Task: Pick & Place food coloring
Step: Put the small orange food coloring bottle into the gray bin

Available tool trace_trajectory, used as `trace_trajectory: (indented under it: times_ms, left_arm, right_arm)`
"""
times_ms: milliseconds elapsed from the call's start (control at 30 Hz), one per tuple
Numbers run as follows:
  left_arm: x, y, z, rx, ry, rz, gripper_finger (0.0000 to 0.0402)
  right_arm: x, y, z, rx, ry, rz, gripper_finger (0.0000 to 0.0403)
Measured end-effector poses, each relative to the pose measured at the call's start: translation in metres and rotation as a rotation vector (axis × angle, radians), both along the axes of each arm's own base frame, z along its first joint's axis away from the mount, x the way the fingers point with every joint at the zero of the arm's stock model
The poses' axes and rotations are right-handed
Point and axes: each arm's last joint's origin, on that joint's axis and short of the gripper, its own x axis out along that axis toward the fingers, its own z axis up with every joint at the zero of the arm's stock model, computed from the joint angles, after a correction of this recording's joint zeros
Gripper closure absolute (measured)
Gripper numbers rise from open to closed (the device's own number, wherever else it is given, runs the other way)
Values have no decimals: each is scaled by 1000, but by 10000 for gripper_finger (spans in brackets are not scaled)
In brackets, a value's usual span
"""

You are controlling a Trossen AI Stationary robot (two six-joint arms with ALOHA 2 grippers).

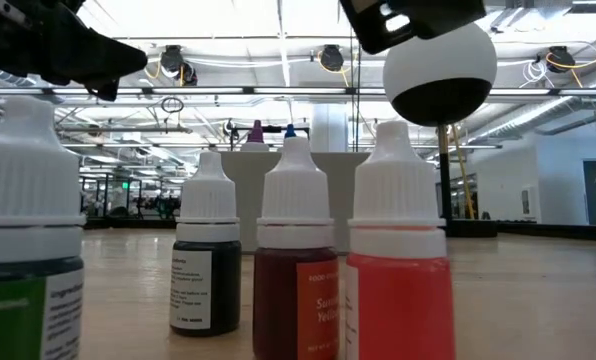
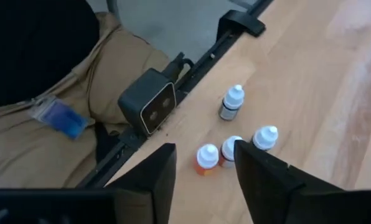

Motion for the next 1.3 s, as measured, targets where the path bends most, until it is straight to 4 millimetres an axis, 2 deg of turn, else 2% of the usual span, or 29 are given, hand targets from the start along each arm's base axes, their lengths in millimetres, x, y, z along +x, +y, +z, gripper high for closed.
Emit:
trace_trajectory:
  times_ms: [300,533,733,900,1200,1300]
  left_arm:
    - [0,0,-2,13,22,0,387]
    - [0,0,0,102,3,-6,398]
    - [0,0,1,109,-9,-7,371]
    - [0,0,1,125,-9,-8,357]
    - [0,0,-1,78,11,-6,355]
    - [0,0,-3,43,27,-4,355]
  right_arm:
    - [0,-2,-16,82,-122,-8,250]
    - [-14,5,-26,96,-177,-33,256]
    - [-15,10,-41,79,-230,-93,255]
    - [-11,10,-54,109,-199,-130,257]
    - [-15,16,-53,128,-204,-236,255]
    - [-17,21,-60,139,-195,-265,255]
